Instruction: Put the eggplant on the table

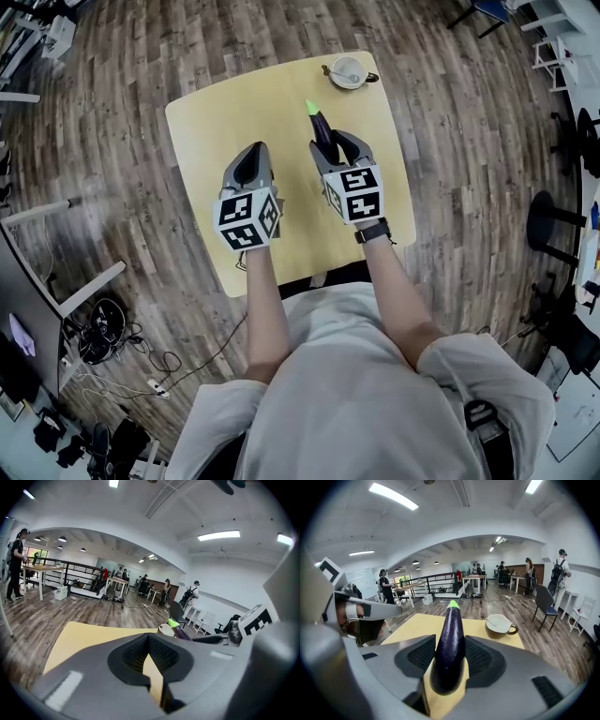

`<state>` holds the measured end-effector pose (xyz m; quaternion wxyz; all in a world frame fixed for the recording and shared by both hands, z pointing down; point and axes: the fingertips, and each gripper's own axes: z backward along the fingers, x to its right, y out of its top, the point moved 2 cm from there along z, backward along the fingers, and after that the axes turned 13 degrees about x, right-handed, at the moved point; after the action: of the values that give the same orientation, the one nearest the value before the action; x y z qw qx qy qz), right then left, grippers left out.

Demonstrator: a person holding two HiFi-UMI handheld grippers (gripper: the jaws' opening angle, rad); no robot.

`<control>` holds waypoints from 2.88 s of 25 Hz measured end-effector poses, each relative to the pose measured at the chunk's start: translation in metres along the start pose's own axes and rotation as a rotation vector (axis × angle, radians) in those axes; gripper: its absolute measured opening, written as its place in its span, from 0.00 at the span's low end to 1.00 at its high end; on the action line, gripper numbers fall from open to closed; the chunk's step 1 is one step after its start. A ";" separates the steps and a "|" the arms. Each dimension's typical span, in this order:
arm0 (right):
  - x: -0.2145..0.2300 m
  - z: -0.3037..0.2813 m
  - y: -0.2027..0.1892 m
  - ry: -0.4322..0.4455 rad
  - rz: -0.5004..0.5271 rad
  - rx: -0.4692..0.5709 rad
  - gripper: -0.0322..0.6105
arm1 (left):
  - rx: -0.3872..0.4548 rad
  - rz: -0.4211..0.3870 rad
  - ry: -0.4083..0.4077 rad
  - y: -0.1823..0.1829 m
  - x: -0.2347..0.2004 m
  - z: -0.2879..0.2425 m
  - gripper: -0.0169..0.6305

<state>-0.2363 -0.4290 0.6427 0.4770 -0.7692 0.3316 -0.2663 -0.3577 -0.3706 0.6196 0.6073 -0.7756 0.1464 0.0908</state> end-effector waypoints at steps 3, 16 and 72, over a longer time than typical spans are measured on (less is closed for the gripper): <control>-0.001 -0.008 -0.020 0.005 -0.012 -0.050 0.35 | -0.021 0.007 0.006 -0.008 -0.005 -0.003 0.04; -0.011 -0.037 -0.085 0.016 -0.060 -0.200 0.35 | -0.086 0.034 0.028 -0.038 -0.020 -0.007 0.04; -0.036 0.114 0.110 -0.074 0.051 0.375 0.22 | 0.264 -0.198 -0.059 0.118 0.054 0.101 0.04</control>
<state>-0.2044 -0.3734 0.4934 0.6303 -0.6673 0.2781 -0.2828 -0.3433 -0.3047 0.4700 0.7140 -0.6966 0.0620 0.0332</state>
